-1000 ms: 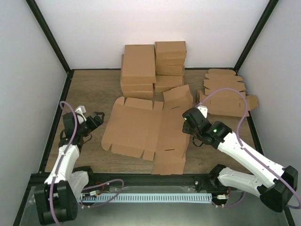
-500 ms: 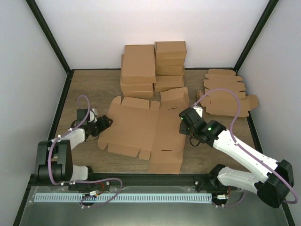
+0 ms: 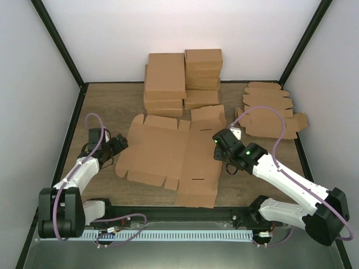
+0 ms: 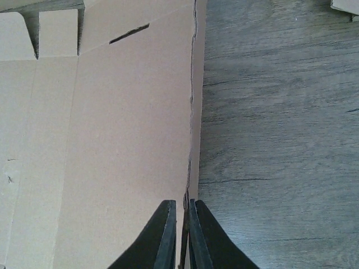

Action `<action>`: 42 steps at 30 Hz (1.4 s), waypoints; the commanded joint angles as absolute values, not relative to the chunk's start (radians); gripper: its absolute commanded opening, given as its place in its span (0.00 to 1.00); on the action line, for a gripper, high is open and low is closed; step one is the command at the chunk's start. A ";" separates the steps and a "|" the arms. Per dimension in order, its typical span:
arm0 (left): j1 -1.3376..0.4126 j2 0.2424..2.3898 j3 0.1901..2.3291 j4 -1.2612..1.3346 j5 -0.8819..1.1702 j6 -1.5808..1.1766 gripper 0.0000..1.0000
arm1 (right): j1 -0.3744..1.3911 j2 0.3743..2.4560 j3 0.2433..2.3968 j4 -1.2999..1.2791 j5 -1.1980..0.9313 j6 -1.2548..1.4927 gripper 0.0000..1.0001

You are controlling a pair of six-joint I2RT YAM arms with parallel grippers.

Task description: Fold the paper box

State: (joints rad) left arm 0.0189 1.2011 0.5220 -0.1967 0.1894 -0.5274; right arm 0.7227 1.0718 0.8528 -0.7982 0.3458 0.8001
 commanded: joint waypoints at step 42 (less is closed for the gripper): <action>0.017 0.953 0.423 -0.400 0.226 -0.725 0.97 | 0.731 1.523 0.795 -0.058 -0.399 0.552 0.04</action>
